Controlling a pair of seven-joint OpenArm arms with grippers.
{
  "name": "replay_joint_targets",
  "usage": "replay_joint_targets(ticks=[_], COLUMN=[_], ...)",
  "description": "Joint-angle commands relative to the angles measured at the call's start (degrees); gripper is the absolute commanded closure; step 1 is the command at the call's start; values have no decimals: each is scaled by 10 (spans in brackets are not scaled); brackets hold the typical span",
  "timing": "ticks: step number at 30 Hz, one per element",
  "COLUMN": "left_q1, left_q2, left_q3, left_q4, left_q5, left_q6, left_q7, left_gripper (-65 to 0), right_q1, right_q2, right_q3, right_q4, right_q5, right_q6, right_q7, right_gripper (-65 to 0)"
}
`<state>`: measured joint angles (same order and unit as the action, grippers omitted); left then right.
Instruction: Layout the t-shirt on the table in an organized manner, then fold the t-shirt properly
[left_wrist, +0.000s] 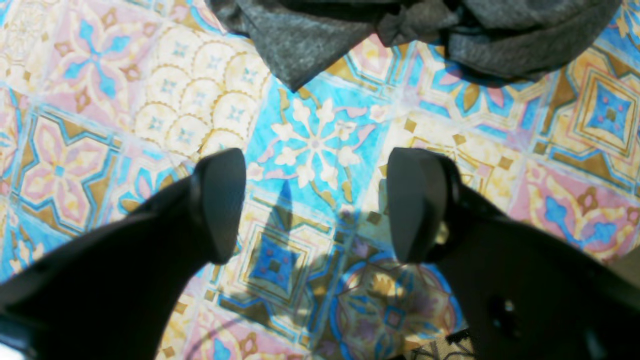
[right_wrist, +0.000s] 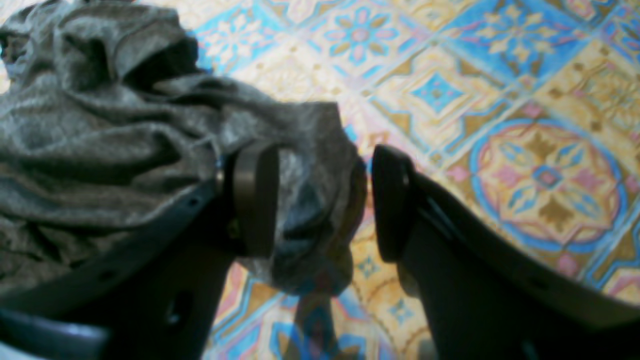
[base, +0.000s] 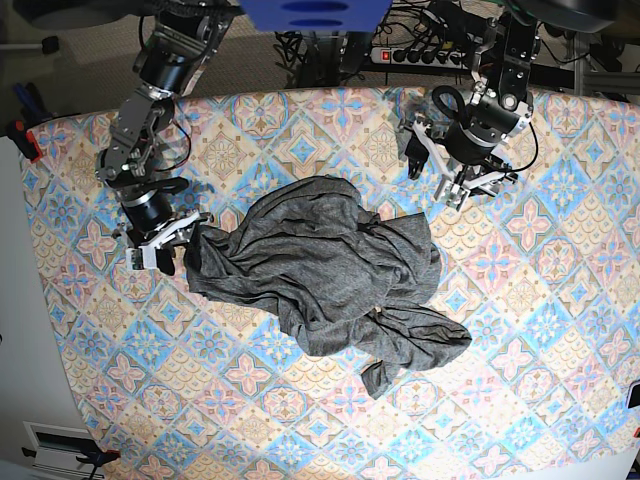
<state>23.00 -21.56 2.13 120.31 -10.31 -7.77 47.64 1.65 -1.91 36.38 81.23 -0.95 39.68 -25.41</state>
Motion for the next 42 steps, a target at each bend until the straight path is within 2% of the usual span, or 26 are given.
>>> replay_joint_targets(ticks=[1,9,13,21,28,31,33,34,39,42], left_q1=[-3,-2,-2,1,2,2,2,2,2,2], left_q2=[2,2,2,2,2,4,20,27,56,63], left_q3=[-2,0,-1,0,0,1,1,0,1,1], left_q4=[8,8,8,8,8,8,8,8,7,7], left_q5=[-2,-2,-2,-2,-2,-2,-2,-2,-1,-1], left_q6=[1,1,1,1,1,1,1,1,1,1], left_q7=[-10,-9,-9,-9,-9,-9,-9,-9,-9,-9], left_gripper=[-428,-428,-428,-428,-428,-428,-428,-428,-428,-428], right_q1=[9,9,9,50,61,61,61,61,110,143], right_q2=[5,6,6,7,14,42,50,56,73,73], right_q3=[1,1,1,-64,-71,-82,-98,-100,-68,-16], right_q4=[5,-58,-65,-123,-159,-160,-161,-161,-139,-135], right_q5=[11,12,12,12,10,10,10,10,10,10], right_q6=[3,3,3,3,3,3,3,3,3,3], right_q7=[15,16,38,56,65,65,65,65,64,64], right_gripper=[-285,-285,-285,-285,-279,-172,-40,0,0,0])
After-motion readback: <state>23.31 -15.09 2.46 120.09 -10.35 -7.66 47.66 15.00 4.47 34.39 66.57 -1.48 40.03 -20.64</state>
